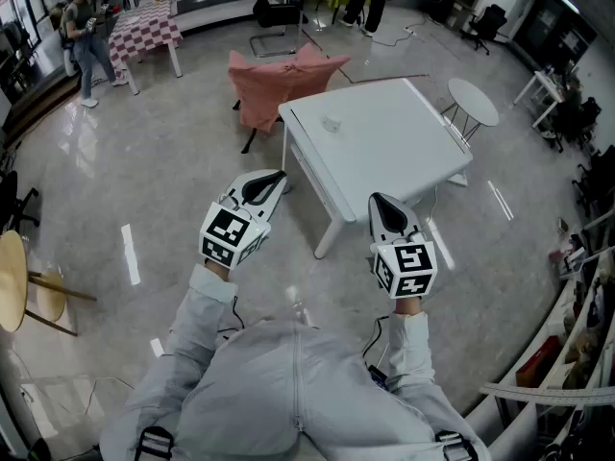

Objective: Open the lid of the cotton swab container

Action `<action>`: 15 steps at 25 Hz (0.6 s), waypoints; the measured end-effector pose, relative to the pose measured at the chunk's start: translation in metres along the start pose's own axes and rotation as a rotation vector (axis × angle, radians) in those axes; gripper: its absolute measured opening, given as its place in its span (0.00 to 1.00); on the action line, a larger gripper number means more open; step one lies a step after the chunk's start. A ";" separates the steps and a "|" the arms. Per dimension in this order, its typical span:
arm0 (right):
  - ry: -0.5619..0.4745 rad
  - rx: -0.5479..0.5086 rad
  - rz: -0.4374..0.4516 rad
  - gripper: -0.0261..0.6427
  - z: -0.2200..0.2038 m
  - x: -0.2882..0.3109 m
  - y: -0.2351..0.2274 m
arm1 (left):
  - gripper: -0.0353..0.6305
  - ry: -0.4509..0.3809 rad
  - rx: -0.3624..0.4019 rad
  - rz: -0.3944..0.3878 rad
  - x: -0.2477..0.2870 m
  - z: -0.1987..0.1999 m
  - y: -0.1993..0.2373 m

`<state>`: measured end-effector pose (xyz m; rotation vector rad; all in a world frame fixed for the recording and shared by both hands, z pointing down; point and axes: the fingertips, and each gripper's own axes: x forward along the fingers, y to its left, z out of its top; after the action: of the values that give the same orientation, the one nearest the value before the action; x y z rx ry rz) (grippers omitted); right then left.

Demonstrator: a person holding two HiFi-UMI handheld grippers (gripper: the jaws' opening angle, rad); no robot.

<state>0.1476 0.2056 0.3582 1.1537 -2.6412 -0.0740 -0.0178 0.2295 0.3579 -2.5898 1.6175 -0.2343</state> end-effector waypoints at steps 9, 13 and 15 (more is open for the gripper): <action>-0.014 0.014 -0.033 0.09 -0.001 0.004 0.007 | 0.09 0.010 -0.015 -0.011 -0.006 -0.010 0.006; -0.040 0.065 -0.046 0.09 0.003 0.003 0.011 | 0.09 0.010 -0.022 -0.021 -0.013 -0.013 0.010; -0.038 0.079 -0.051 0.09 0.003 0.004 0.015 | 0.09 0.010 -0.021 -0.025 -0.017 -0.016 0.013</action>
<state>0.1333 0.2133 0.3583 1.2570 -2.6704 -0.0007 -0.0390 0.2394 0.3701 -2.6292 1.6006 -0.2335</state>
